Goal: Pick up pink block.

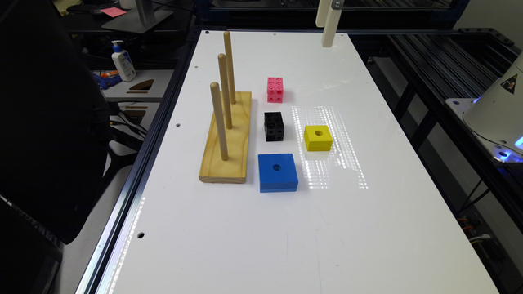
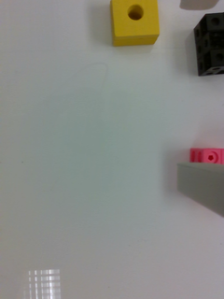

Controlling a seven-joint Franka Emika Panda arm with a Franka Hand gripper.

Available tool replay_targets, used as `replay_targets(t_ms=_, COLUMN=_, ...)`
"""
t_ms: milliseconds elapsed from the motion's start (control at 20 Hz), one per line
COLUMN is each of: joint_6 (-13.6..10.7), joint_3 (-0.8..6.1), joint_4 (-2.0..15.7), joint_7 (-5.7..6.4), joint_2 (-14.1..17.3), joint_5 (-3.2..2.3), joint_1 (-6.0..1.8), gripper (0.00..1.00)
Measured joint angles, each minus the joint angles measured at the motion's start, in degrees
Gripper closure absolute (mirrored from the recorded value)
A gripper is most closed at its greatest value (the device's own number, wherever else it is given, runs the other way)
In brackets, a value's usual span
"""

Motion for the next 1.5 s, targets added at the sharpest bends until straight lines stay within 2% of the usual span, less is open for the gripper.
replay_targets(t_ms=100, joint_6=0.04, joint_3=-0.03, joint_4=1.62, joint_7=-0.33, joint_2=1.56, joint_5=-0.22, joint_1=-0.49, gripper=0.0)
replay_targets(t_ms=300, joint_6=0.04, joint_3=-0.04, joint_4=4.98, joint_7=-1.84, joint_2=5.18, joint_5=-0.23, joint_1=-1.96, gripper=0.0)
replay_targets(t_ms=500, joint_6=0.04, joint_3=-0.04, joint_4=6.76, joint_7=-2.13, joint_2=7.29, joint_5=-0.26, joint_1=-2.31, gripper=0.0)
replay_targets(t_ms=750, joint_6=0.04, joint_3=-0.04, joint_4=6.91, joint_7=-2.19, joint_2=7.51, joint_5=-0.3, joint_1=-2.48, gripper=0.0)
replay_targets(t_ms=850, joint_6=0.04, joint_3=-0.06, joint_4=6.91, joint_7=-2.75, joint_2=7.52, joint_5=-0.36, joint_1=-3.03, gripper=0.0)
replay_targets(t_ms=1150, joint_6=0.04, joint_3=-0.11, joint_4=6.94, joint_7=-5.75, joint_2=7.52, joint_5=-0.36, joint_1=-5.89, gripper=0.0)
replay_targets(t_ms=1250, joint_6=0.04, joint_3=-0.11, joint_4=6.97, joint_7=-6.48, joint_2=7.52, joint_5=-0.36, joint_1=-6.6, gripper=0.0)
replay_targets(t_ms=1350, joint_6=0.04, joint_3=-0.11, joint_4=7.01, joint_7=-6.73, joint_2=7.52, joint_5=-0.36, joint_1=-6.87, gripper=0.0)
replay_targets(t_ms=1500, joint_6=0.04, joint_3=-0.09, joint_4=7.02, joint_7=-6.74, joint_2=7.52, joint_5=-0.36, joint_1=-6.87, gripper=0.0)
